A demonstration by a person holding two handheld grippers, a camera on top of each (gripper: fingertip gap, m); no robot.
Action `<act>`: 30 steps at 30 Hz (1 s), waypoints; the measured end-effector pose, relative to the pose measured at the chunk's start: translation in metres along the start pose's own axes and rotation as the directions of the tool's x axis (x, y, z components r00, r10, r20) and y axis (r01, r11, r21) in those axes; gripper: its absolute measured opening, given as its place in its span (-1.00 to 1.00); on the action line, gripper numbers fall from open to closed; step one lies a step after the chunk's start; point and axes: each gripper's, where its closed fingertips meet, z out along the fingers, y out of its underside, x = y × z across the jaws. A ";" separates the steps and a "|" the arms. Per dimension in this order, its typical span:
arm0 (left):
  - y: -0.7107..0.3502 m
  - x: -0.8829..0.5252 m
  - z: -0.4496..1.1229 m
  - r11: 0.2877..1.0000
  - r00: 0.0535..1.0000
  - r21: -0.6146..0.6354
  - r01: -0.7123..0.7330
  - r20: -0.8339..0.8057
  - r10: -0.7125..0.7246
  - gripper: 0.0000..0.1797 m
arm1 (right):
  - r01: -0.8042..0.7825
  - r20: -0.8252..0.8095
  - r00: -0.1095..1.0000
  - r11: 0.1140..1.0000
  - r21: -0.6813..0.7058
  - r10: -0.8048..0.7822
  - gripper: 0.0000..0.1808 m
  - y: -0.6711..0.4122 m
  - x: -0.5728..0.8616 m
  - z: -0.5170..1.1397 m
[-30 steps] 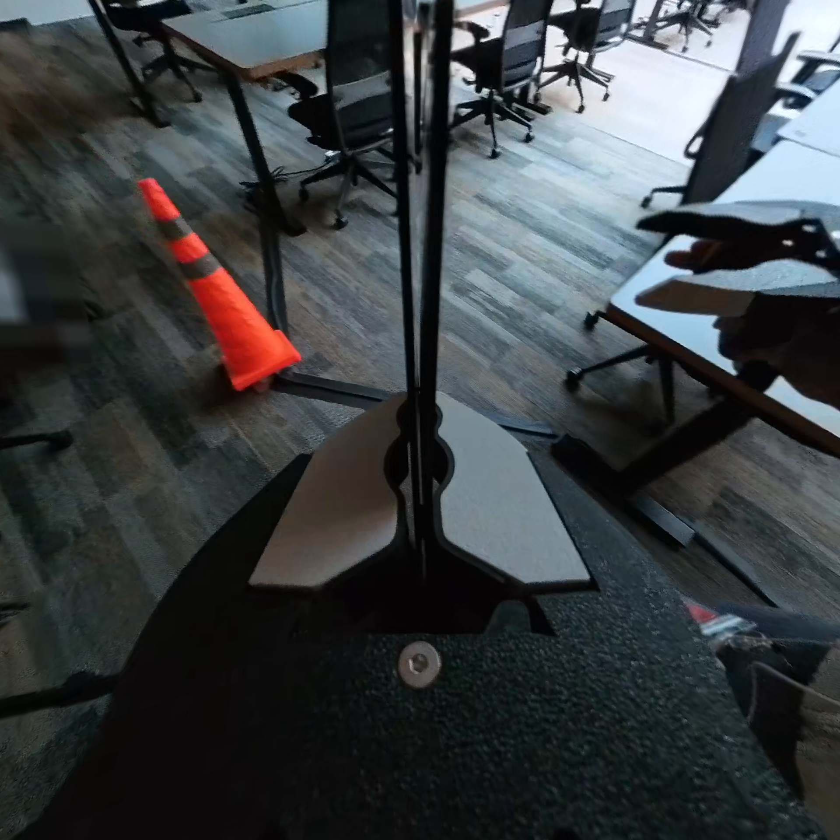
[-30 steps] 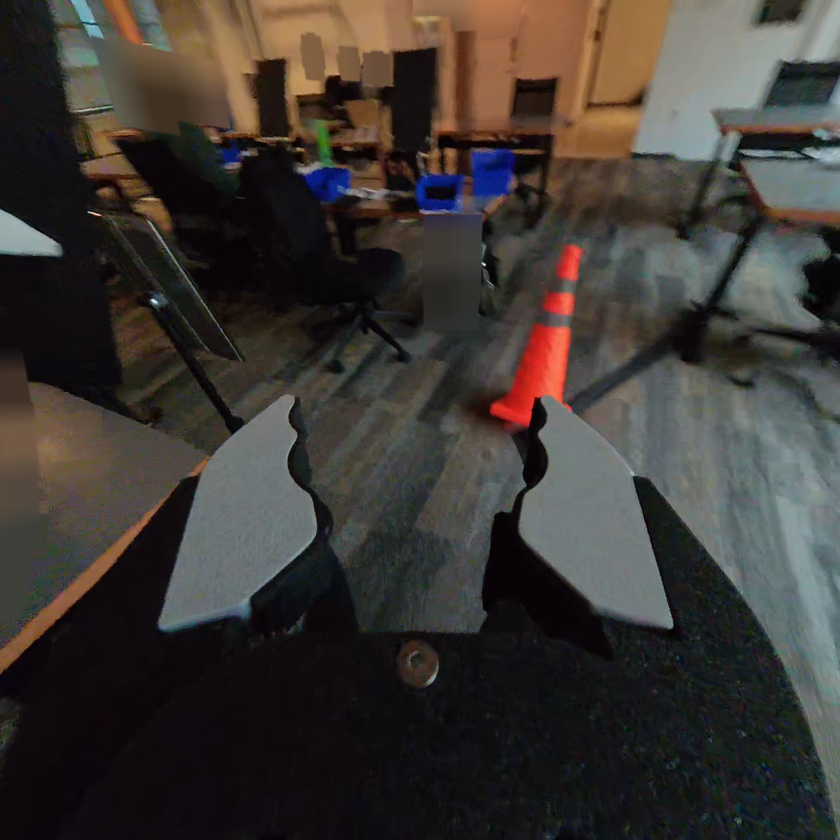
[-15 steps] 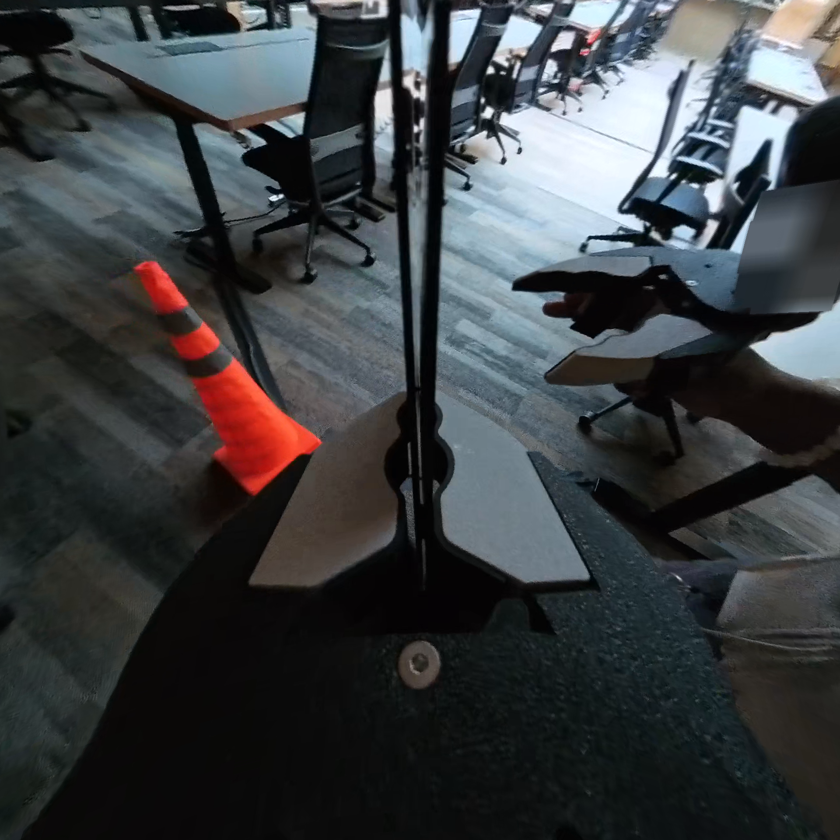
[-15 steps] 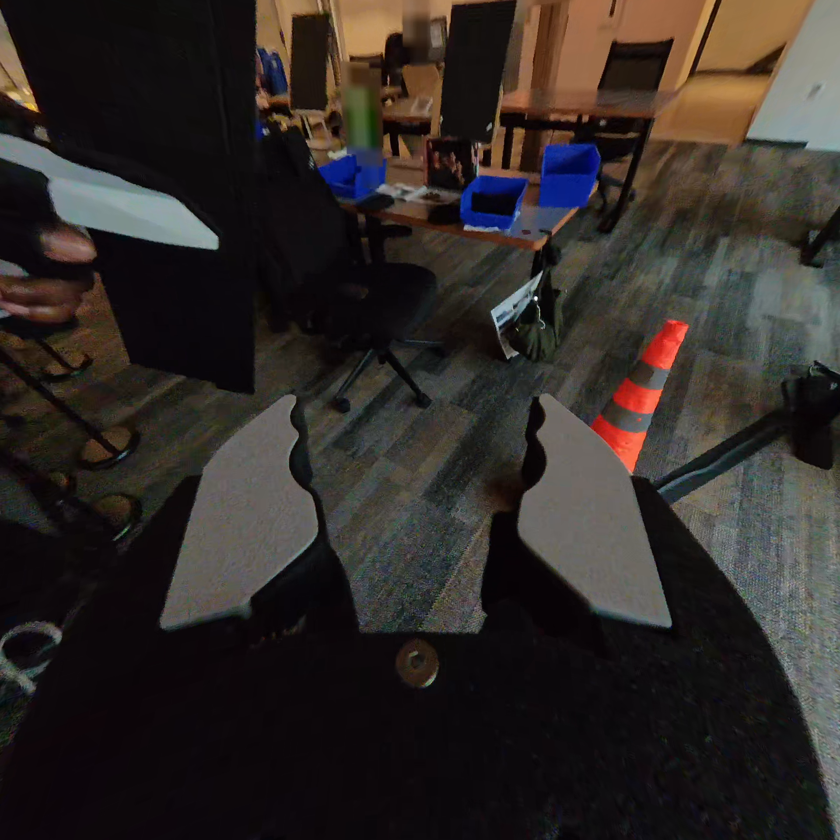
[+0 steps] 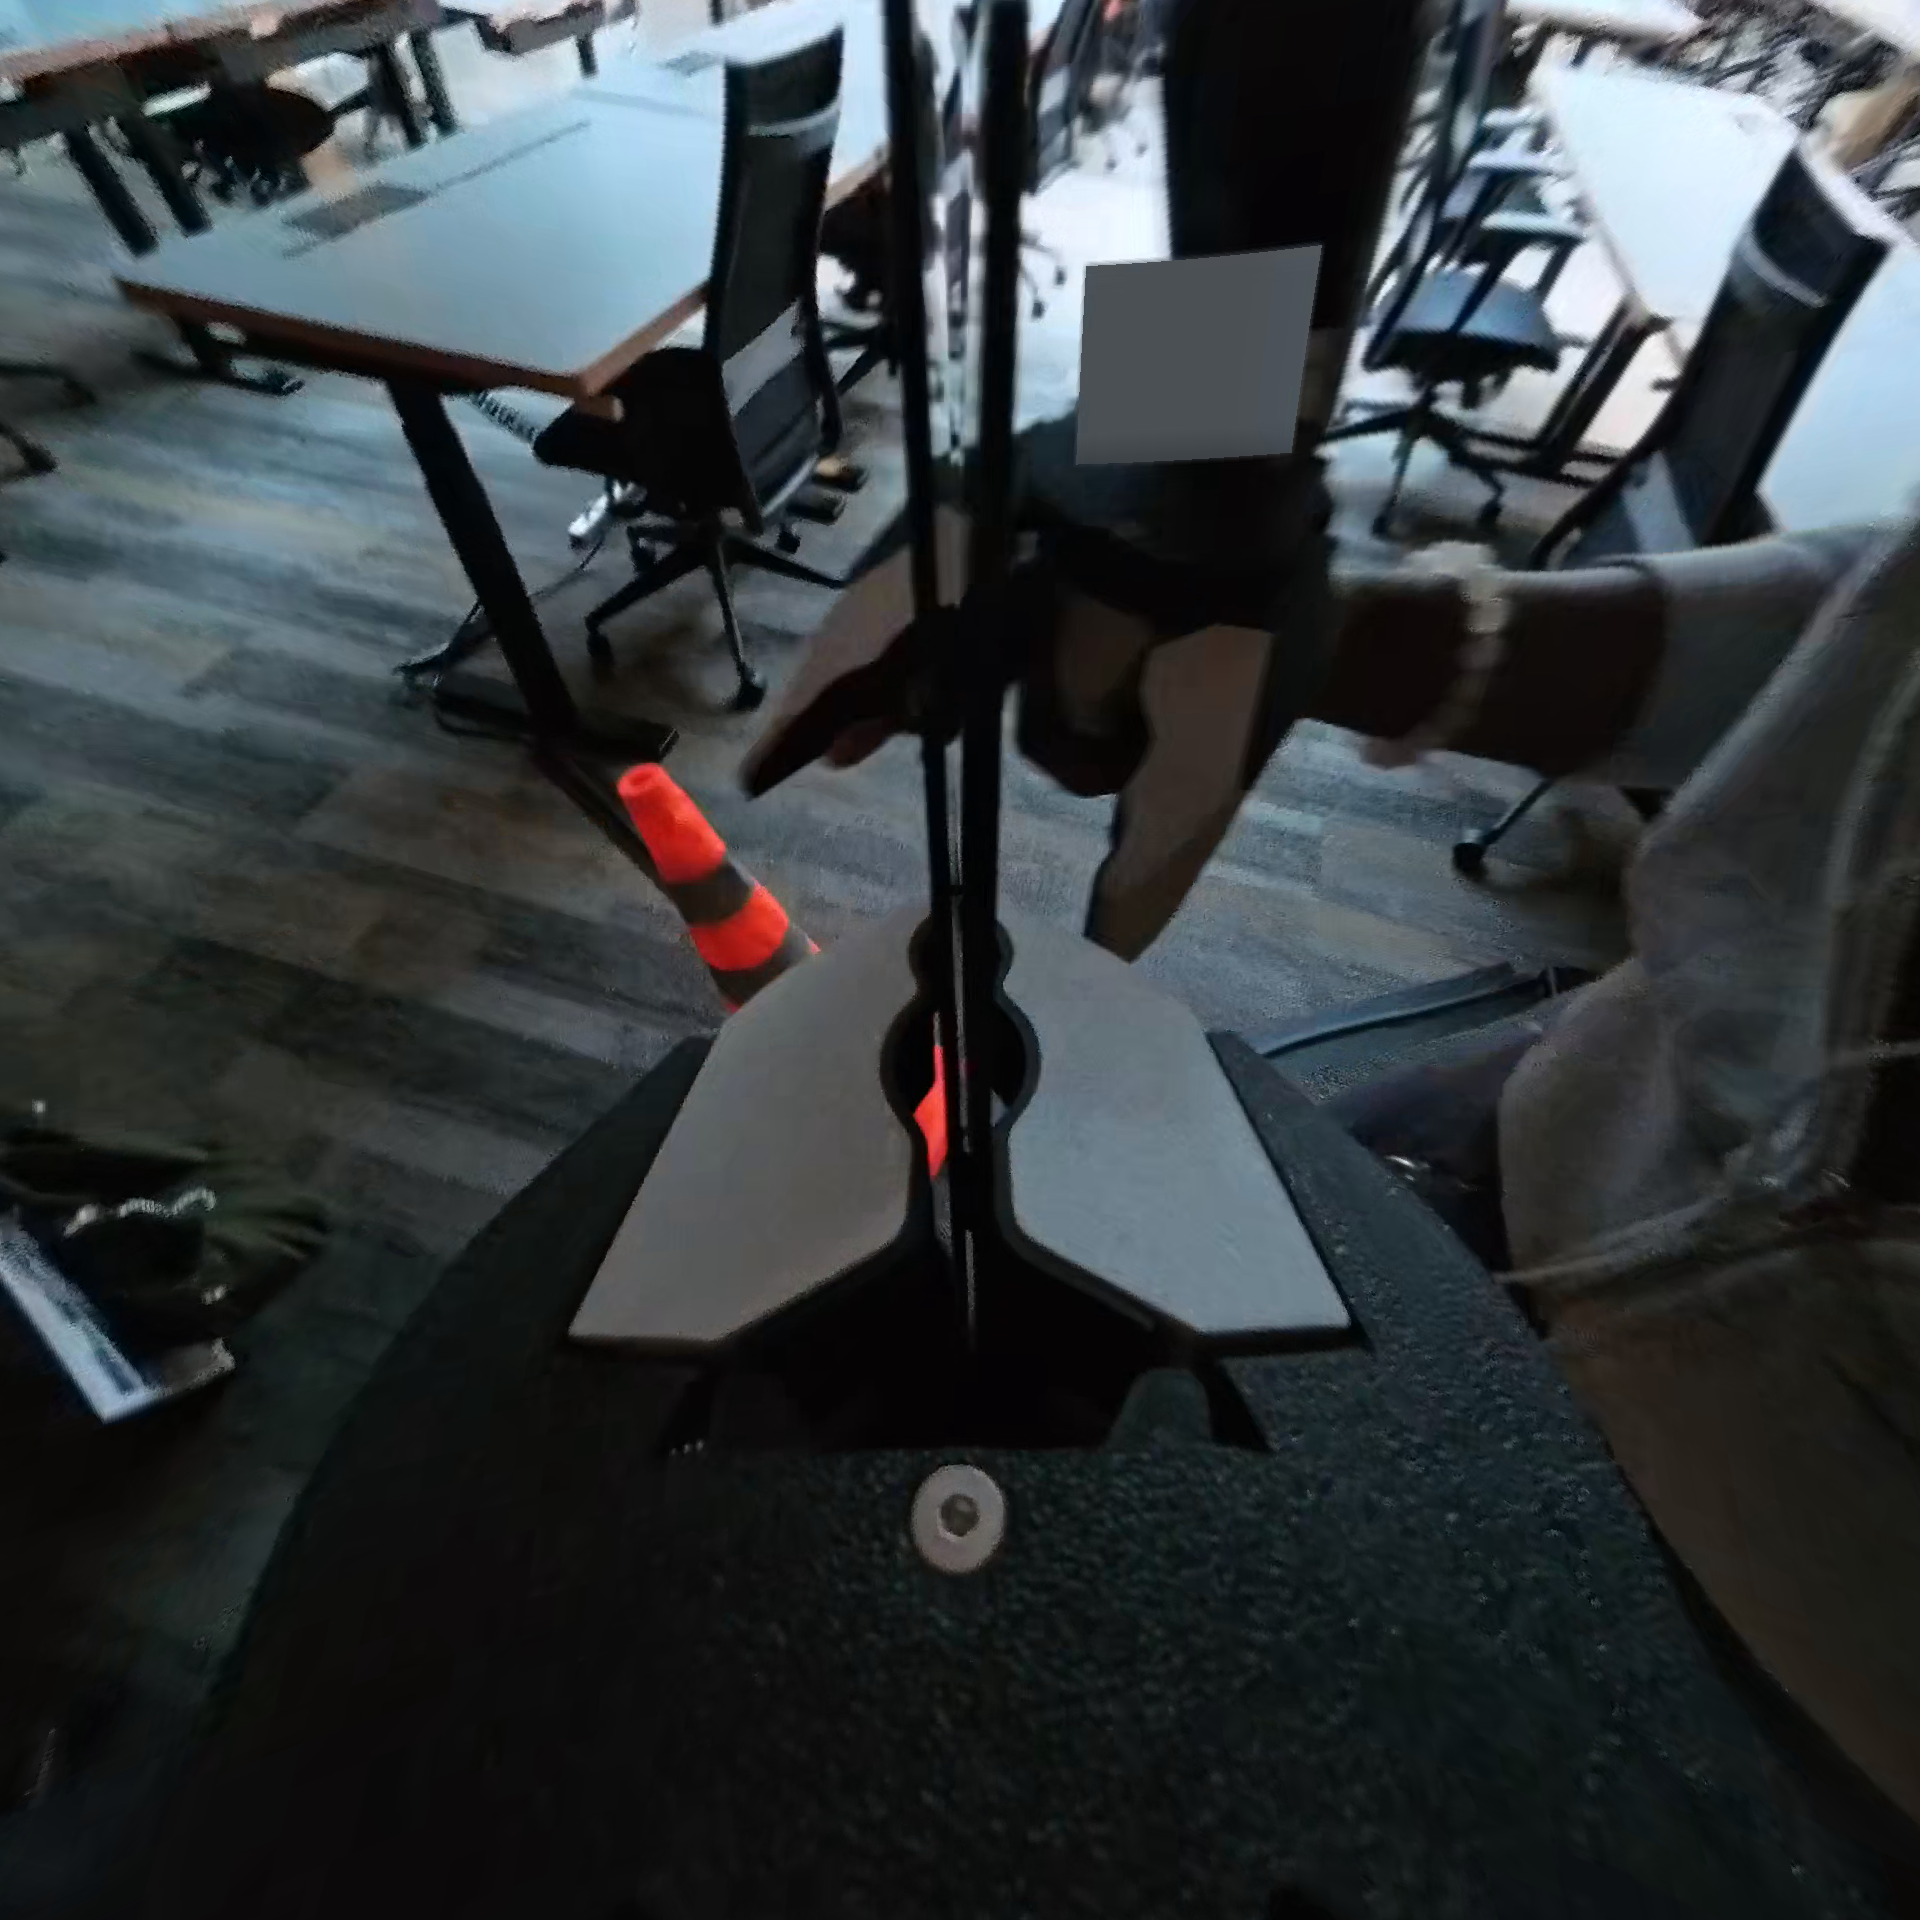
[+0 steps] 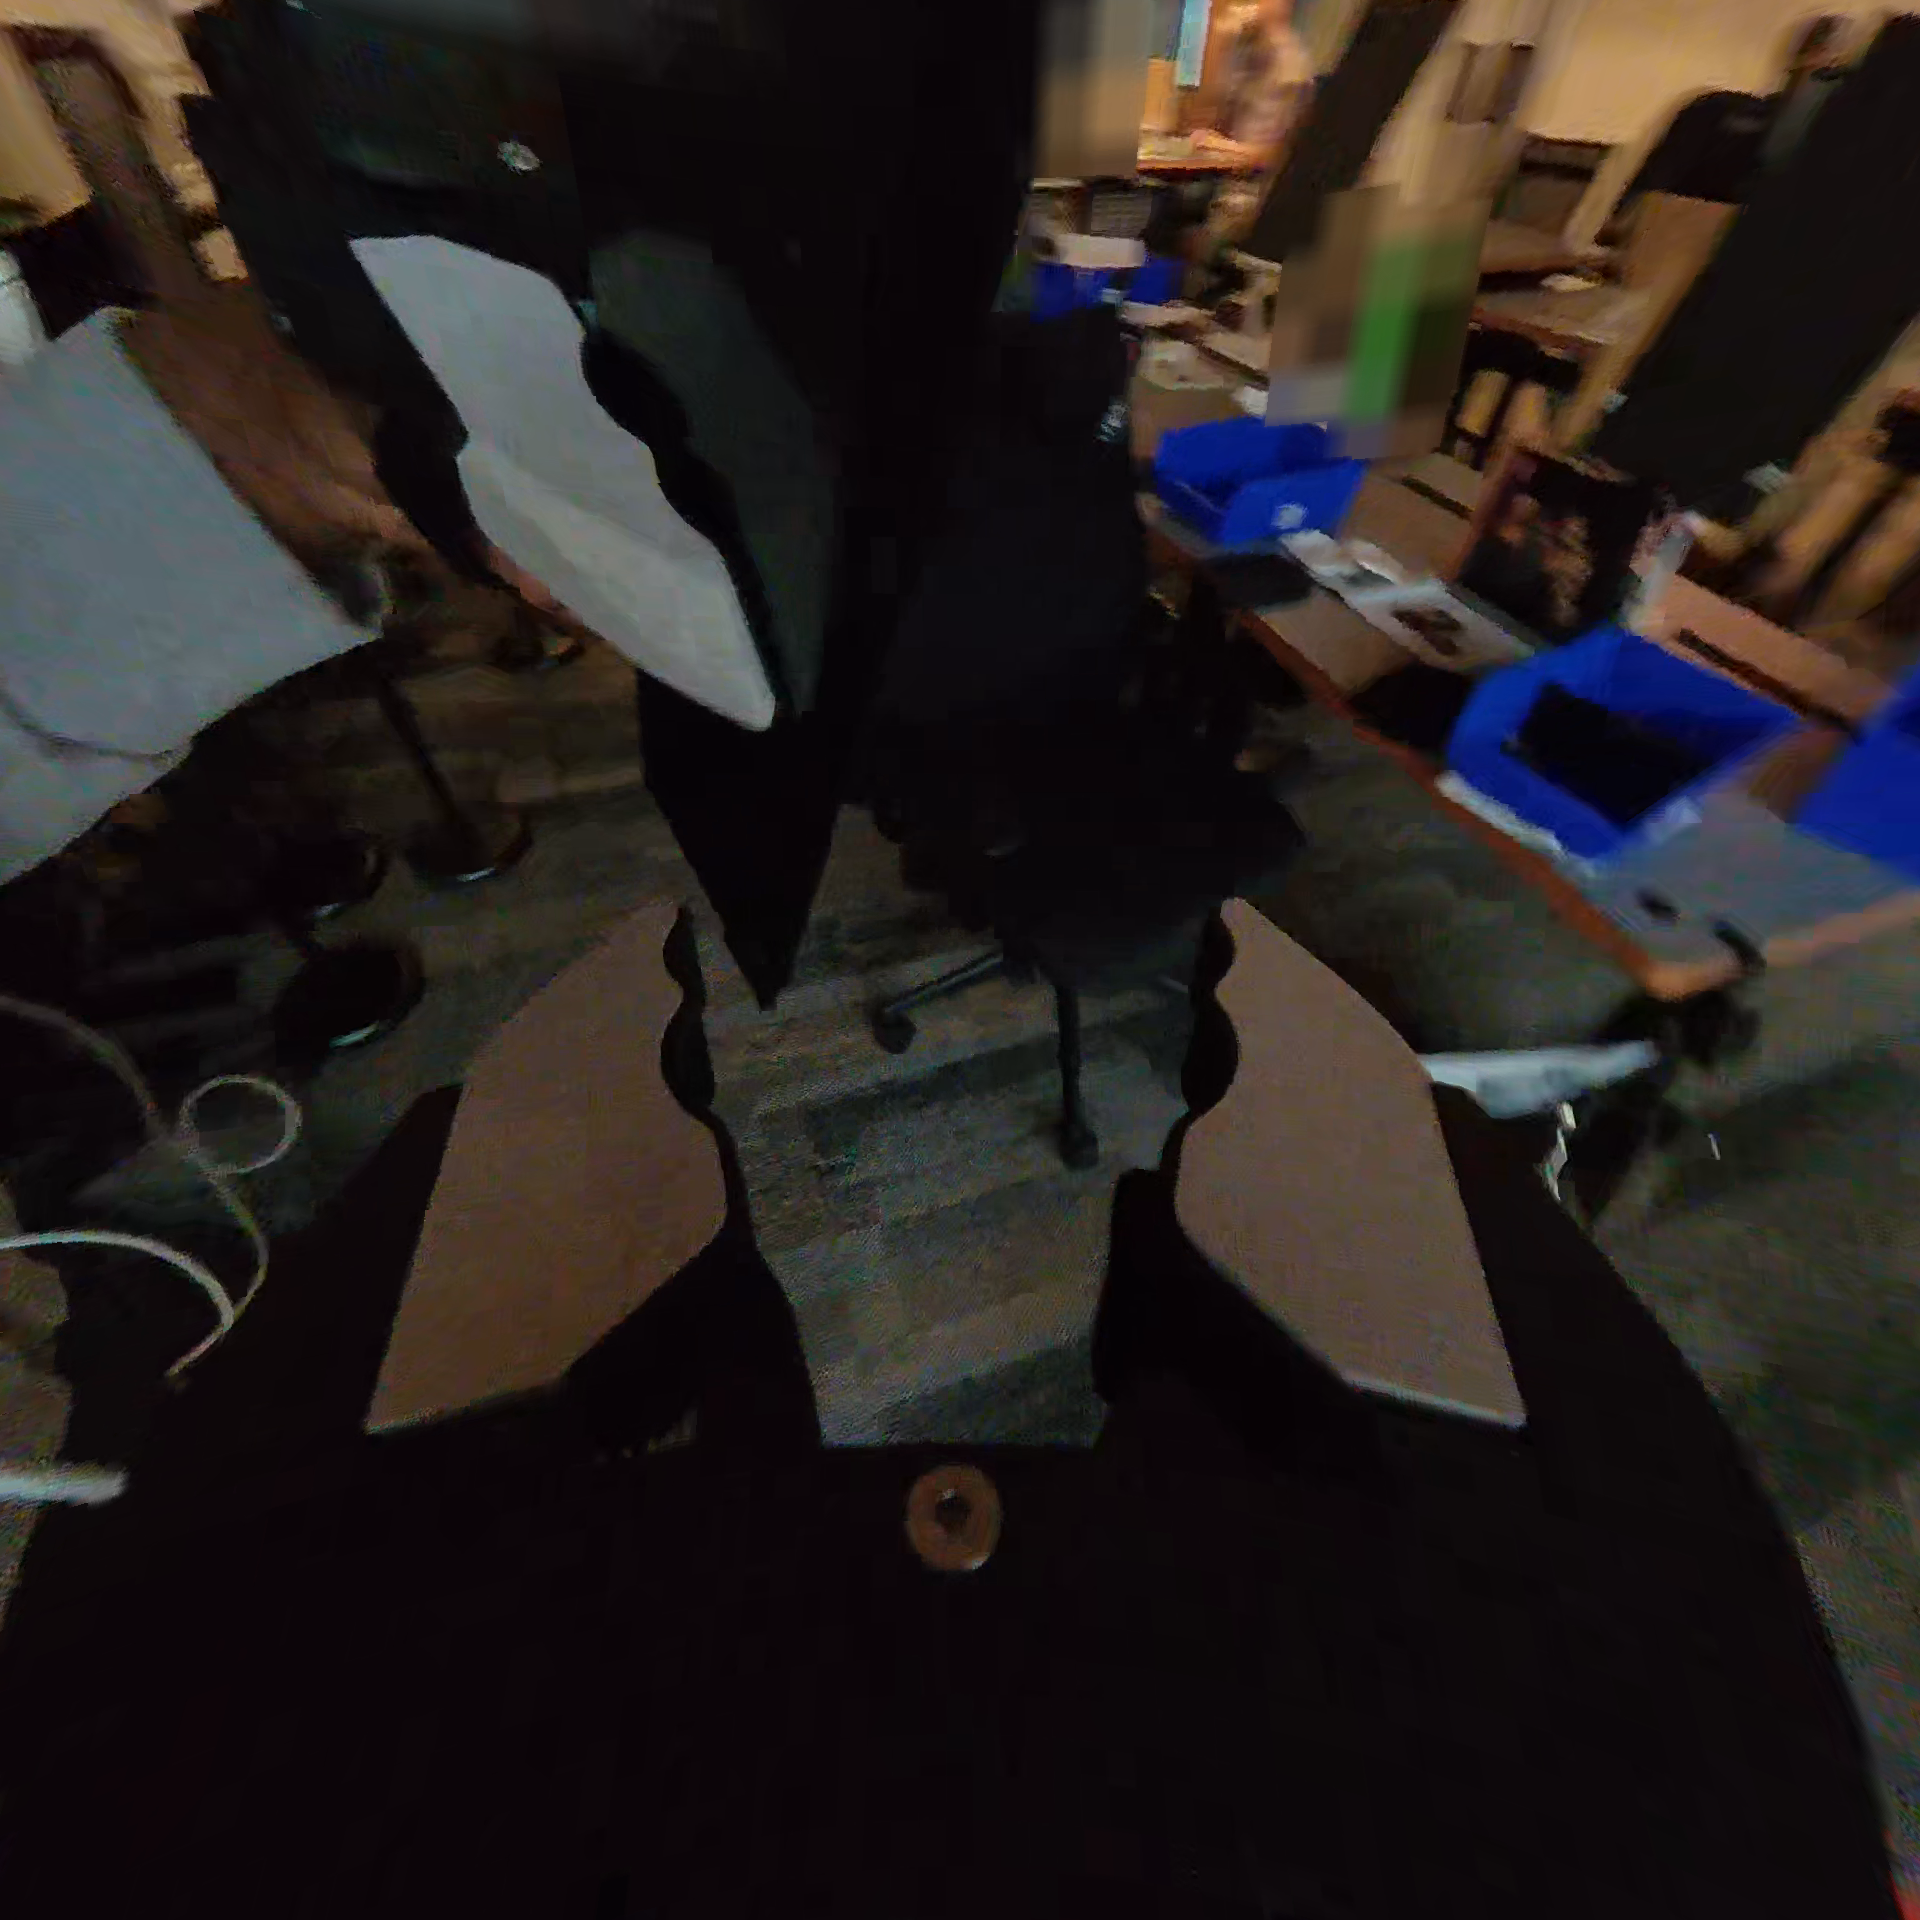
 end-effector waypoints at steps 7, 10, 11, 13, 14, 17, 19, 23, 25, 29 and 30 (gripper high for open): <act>0.002 -0.181 -0.027 0.997 0.994 0.060 -0.047 -0.092 0.052 -0.98 | 0.036 0.378 0.922 0.991 0.126 -0.081 -0.48 -0.066 0.111 0.144; 0.001 -0.255 -0.043 0.993 0.979 0.080 -0.085 -0.181 0.098 -0.97 | 0.051 0.367 0.923 0.983 0.175 -0.114 -0.69 -0.080 0.159 0.193; 0.001 -0.278 -0.048 0.993 0.972 0.078 -0.087 -0.214 0.102 -0.97 | 0.071 0.341 0.930 0.979 0.189 -0.133 -0.70 -0.086 0.176 0.210; -0.002 -0.324 -0.059 0.995 0.957 0.068 -0.067 -0.278 0.083 -0.96 | 0.054 0.304 0.946 0.981 0.185 -0.110 -0.74 -0.097 0.211 0.241; -0.006 -0.347 -0.066 0.994 0.954 0.085 -0.062 -0.287 0.084 -0.96 | 0.042 0.290 0.952 0.979 0.199 -0.100 -0.77 -0.103 0.228 0.255; -0.019 -0.424 -0.091 0.985 0.972 0.165 -0.038 -0.224 0.075 -0.91 | -0.014 0.232 0.971 0.963 0.268 -0.050 -0.96 -0.125 0.288 0.282; -0.032 -0.459 -0.101 0.970 0.960 0.238 -0.043 -0.258 0.106 -0.96 | -0.037 0.238 0.971 0.955 0.294 -0.036 -0.97 -0.137 0.318 0.305; -0.037 -0.540 -0.107 0.951 0.958 0.310 -0.006 -0.270 0.094 -0.98 | -0.148 0.331 0.943 0.934 0.326 0.033 -0.97 -0.147 0.374 0.363; -0.031 -0.585 -0.108 0.951 0.963 0.308 0.024 -0.264 0.061 -0.97 | -0.155 0.334 0.942 0.937 0.313 0.044 -0.97 -0.144 0.406 0.392; -0.030 -0.669 -0.107 0.954 0.972 0.296 0.056 -0.233 0.015 -0.97 | -0.240 0.375 0.922 0.905 0.352 0.098 -0.83 -0.165 0.480 0.441; -0.026 -0.684 -0.104 0.959 0.972 0.278 0.059 -0.233 0.008 -0.97 | -0.254 0.399 0.912 0.893 0.371 0.094 -0.74 -0.173 0.493 0.448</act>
